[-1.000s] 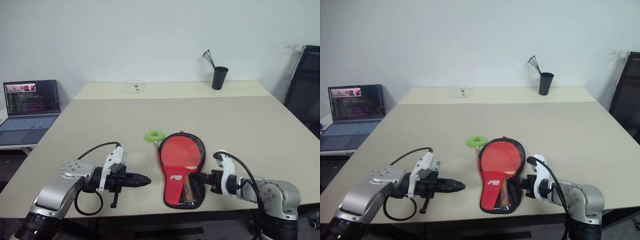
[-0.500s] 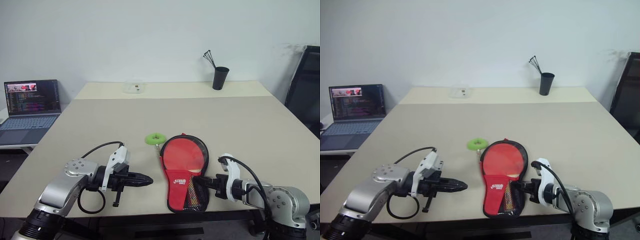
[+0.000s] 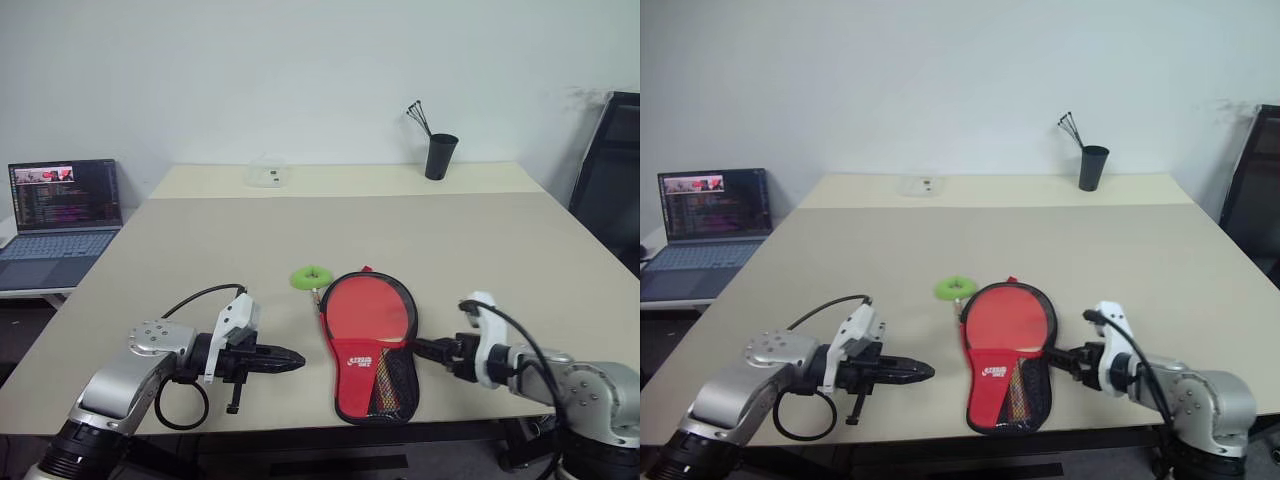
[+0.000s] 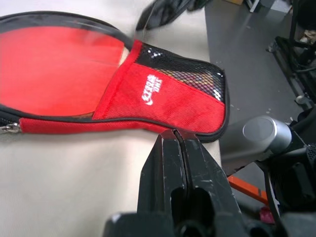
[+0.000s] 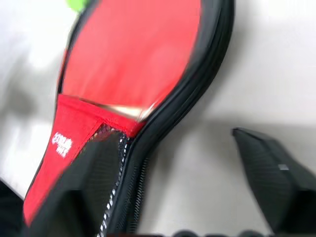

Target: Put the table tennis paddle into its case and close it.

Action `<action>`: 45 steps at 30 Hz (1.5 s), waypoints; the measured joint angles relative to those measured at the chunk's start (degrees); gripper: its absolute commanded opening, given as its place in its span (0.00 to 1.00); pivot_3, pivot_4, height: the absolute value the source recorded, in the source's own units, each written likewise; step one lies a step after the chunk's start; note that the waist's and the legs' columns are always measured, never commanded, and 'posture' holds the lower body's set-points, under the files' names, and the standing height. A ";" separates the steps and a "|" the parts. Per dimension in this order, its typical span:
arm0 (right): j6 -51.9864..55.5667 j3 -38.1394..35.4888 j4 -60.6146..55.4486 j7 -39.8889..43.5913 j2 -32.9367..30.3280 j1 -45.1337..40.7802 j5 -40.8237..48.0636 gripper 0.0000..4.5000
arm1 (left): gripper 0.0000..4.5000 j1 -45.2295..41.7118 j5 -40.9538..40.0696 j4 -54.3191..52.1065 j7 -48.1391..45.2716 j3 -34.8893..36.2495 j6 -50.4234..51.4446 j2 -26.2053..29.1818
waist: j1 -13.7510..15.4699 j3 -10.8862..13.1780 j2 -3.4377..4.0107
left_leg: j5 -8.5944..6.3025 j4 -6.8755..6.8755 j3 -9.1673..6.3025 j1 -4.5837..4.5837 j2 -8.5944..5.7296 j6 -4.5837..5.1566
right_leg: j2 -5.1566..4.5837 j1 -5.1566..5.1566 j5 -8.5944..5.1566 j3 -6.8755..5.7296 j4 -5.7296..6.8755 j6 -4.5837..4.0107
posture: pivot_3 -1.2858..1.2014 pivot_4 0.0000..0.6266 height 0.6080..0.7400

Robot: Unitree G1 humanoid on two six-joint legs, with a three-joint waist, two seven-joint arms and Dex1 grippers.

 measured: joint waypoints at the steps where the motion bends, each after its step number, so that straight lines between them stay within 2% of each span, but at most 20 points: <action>1: -2.59 -0.10 0.04 2.61 -3.14 -1.18 0.25 0.99 | 0.00 -0.47 0.73 1.72 2.01 0.59 -0.73 -1.39 | 0.01 0.00 0.00 | 0.00 0.01 -0.02 0.01 -0.01 0.00 | 0.04 0.02 0.00 -0.02 -0.02 0.00 | 0.52 0.24 1.00; 5: -10.60 1.61 -0.26 9.71 -5.04 -4.04 3.26 0.99 | 0.00 -3.80 2.01 6.71 7.91 2.44 -2.01 -4.22 | -0.20 -0.03 -0.11 | 0.00 0.00 -0.06 0.02 0.02 0.00 | 0.35 0.09 0.01 -0.04 -0.10 0.01 | 0.52 0.24 1.00; 8: -16.64 6.51 -0.22 11.66 -4.05 -5.96 3.16 0.99 | 0.00 -5.77 3.07 9.38 10.82 4.08 -3.49 -4.43 | -0.31 -0.03 -0.10 | -0.01 -0.06 -0.05 0.03 0.10 0.01 | 0.46 0.06 0.01 -0.03 -0.09 -0.01 | 0.52 0.24 1.00; 19: -42.14 31.69 13.50 11.68 3.39 -9.82 -15.13 0.99 | 0.00 -10.17 8.01 14.80 23.41 5.57 -4.75 -8.15 | 0.03 -0.04 -0.11 | 0.00 0.03 -0.08 -0.04 0.04 0.00 | 0.06 0.08 0.06 -0.03 -0.16 0.07 | 0.52 0.24 1.00; 22: -44.77 34.84 15.60 12.57 4.43 -9.73 -17.59 1.00 | 0.13 -12.54 10.91 18.47 27.37 5.38 -4.86 -10.06 | 0.23 -0.04 -0.11 | 0.00 0.06 -0.07 -0.06 0.02 0.00 | 0.04 0.09 0.10 -0.04 -0.18 0.11 | 0.52 0.24 1.00; 26: -46.25 36.55 16.27 13.50 5.44 -9.55 -18.91 1.00 | 0.43 -17.61 14.44 25.68 32.75 4.40 -4.69 -13.31 | 0.33 -0.04 -0.12 | 0.00 0.08 -0.06 -0.06 0.01 0.00 | 0.04 0.10 0.13 -0.08 -0.17 0.15 | 0.52 0.24 1.00; 33: -46.95 37.43 17.21 13.38 7.02 -9.24 -20.83 1.00 | 0.99 -27.53 16.25 40.31 34.61 3.97 -4.63 -18.46 | 0.36 -0.04 -0.13 | 0.00 0.10 -0.02 -0.06 -0.06 0.00 | 0.07 0.10 0.14 -0.14 -0.15 0.14 | 0.52 0.24 1.00; 45: -46.90 37.68 17.10 12.21 7.92 -7.88 -22.71 1.00 | 1.00 -38.55 17.82 61.83 29.06 3.02 -5.26 -23.85 | 0.00 -0.05 -0.14 | 0.00 0.10 0.06 -0.05 -0.13 0.00 | 0.12 0.09 0.14 -0.14 -0.15 0.15 | 0.52 0.24 1.00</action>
